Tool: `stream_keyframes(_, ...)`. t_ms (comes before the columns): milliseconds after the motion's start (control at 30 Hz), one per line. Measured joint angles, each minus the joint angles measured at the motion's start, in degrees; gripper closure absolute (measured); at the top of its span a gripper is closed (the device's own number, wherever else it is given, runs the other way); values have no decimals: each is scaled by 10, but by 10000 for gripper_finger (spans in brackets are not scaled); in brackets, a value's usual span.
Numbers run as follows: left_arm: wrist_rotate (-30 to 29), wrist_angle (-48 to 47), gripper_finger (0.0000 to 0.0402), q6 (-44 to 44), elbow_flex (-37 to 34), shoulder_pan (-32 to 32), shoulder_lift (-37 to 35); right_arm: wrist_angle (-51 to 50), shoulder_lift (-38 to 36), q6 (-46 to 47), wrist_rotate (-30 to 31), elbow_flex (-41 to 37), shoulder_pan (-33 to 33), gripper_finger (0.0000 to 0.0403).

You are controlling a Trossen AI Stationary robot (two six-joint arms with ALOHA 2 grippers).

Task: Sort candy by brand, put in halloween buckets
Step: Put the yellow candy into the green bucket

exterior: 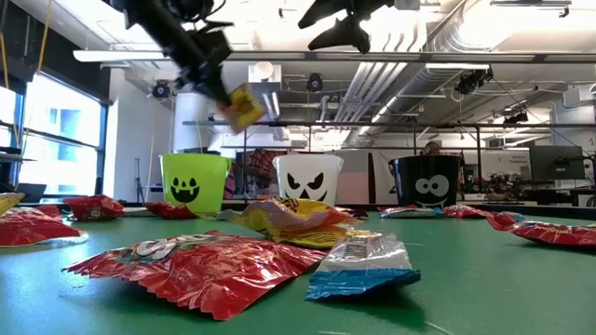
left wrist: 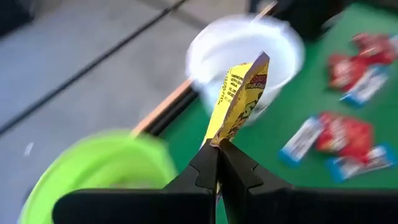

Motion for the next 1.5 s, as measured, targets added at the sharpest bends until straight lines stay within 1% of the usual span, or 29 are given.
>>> stream_keyframes(133, -3, -74, 401, -22, 0, 53, -2, 0, 0, 9, -4, 0, -3, 183)
stream_keyframes(233, -10, -99, 401, -25, 0, 85, 11, 3, 0, 4, 2, 0, -3, 183)
stream_keyframes(333, -15, -109, 401, -1, 0, 107, 34, 9, 0, -1, 15, 0, -3, 183)
stream_keyframes(533, -14, -120, 401, 27, 3, 130, 87, 13, 0, -4, 15, 0, -3, 183)
stream_keyframes(767, -5, -156, 401, 71, 58, 134, 146, 13, 0, 0, 15, 0, -3, 183)
stream_keyframes(900, 5, -171, 398, 74, 87, 134, 177, 13, 0, -2, 15, 0, -3, 183)
stream_keyframes(1100, 37, -174, 367, 85, 96, 131, 201, 2, 0, -19, 26, 0, -3, 183)
stream_keyframes(1333, 42, -168, 312, 86, 96, 127, 187, -5, 0, -16, 29, 0, -2, 184)
stream_keyframes(1400, 45, -166, 298, 84, 96, 127, 178, -5, 0, -20, 30, 0, -2, 194)
stream_keyframes(1500, 46, -160, 281, 71, 96, 127, 155, -18, 1, -32, 30, -1, -3, 229)
